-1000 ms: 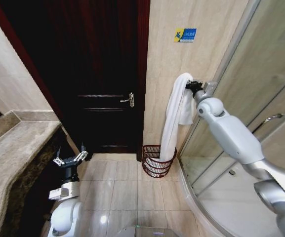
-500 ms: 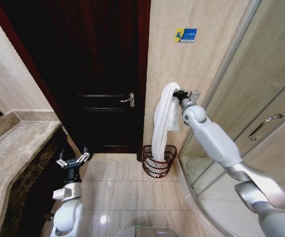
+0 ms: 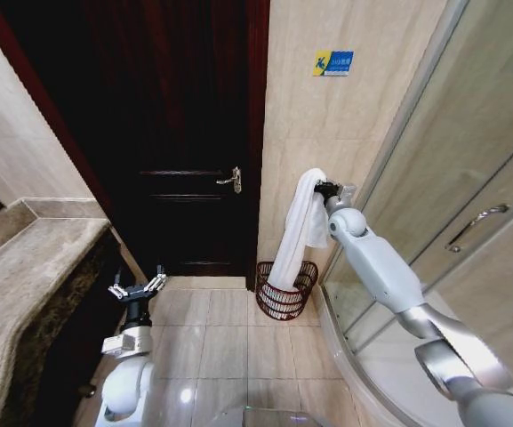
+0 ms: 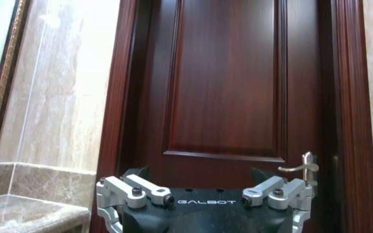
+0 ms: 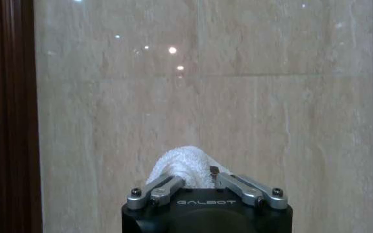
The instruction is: Discard the used towel into the hamper.
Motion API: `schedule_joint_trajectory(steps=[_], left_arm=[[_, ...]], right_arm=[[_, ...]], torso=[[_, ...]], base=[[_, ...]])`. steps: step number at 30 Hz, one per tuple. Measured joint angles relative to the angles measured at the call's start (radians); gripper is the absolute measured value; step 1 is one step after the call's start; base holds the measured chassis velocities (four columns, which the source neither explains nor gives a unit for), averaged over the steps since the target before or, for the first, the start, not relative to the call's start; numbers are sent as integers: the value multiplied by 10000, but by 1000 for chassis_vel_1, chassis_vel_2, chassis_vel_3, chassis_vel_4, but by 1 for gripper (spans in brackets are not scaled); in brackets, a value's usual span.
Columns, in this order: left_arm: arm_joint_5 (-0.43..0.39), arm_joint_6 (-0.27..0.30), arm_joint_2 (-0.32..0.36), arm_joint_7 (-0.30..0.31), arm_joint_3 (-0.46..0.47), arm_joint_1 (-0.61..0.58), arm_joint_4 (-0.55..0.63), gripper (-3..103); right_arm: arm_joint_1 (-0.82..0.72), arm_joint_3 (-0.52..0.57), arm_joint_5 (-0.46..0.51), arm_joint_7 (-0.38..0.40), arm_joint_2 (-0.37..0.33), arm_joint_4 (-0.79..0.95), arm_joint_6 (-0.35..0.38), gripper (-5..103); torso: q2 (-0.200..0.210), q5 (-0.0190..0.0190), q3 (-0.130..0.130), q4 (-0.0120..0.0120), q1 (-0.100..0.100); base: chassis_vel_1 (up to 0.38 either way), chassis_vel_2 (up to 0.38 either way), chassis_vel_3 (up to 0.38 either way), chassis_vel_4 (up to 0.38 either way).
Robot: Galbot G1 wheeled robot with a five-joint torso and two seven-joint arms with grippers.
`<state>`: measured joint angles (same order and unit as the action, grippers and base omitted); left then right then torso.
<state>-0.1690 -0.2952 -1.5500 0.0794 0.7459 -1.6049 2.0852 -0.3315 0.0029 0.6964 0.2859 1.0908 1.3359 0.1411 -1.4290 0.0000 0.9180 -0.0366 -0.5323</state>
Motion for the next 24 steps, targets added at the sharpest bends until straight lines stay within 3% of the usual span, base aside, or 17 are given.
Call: schedule_joint_trajectory(steps=[24], left_arm=[[136, -380, -220, -113, 57, -435, 2, 100]], right_arm=[[-2858, 1791, -1052, -259, 87, 1460, -332, 5]], torso=[[1492, 0, -805, 0, 687]], base=[[0, 0, 0, 0]])
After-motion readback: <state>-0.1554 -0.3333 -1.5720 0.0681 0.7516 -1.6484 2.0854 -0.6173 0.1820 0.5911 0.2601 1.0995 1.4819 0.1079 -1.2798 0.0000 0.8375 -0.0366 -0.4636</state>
